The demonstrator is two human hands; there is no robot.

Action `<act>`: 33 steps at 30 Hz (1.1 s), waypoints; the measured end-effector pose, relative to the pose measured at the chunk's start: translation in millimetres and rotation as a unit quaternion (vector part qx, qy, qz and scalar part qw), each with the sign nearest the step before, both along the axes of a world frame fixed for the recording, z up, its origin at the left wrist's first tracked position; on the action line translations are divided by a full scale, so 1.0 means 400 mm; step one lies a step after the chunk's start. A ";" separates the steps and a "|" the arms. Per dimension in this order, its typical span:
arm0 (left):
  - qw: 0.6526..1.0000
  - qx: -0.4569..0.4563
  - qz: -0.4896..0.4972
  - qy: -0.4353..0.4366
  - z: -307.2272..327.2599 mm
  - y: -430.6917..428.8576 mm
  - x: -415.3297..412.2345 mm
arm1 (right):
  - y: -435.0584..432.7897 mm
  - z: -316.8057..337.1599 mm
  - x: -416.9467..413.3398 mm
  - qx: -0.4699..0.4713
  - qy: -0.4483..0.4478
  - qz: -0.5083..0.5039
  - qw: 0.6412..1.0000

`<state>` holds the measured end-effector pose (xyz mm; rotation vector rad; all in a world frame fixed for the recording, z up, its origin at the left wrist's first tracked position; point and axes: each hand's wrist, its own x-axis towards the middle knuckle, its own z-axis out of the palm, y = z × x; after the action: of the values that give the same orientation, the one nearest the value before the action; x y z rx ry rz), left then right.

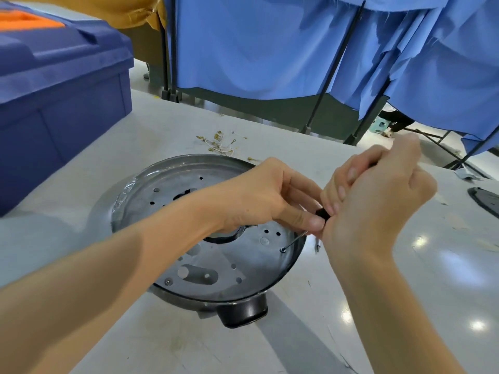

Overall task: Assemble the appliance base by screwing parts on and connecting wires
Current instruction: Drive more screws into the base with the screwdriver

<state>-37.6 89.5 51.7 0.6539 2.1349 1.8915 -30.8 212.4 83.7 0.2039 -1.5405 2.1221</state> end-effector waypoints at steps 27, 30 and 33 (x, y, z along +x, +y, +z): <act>0.800 -0.571 0.086 0.160 -0.055 0.051 0.214 | 0.096 0.027 0.008 0.409 0.079 0.161 0.895; 0.766 -0.595 0.123 0.208 -0.072 0.068 0.224 | 0.103 0.024 -0.001 0.432 0.068 0.172 0.883; 0.757 -0.598 0.139 0.225 -0.079 0.074 0.225 | 0.115 0.023 -0.008 0.434 0.065 0.178 0.881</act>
<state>52.5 119.1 20.2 0.4762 3.1816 0.0560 -34.1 258.4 93.0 0.9747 -2.4064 1.4351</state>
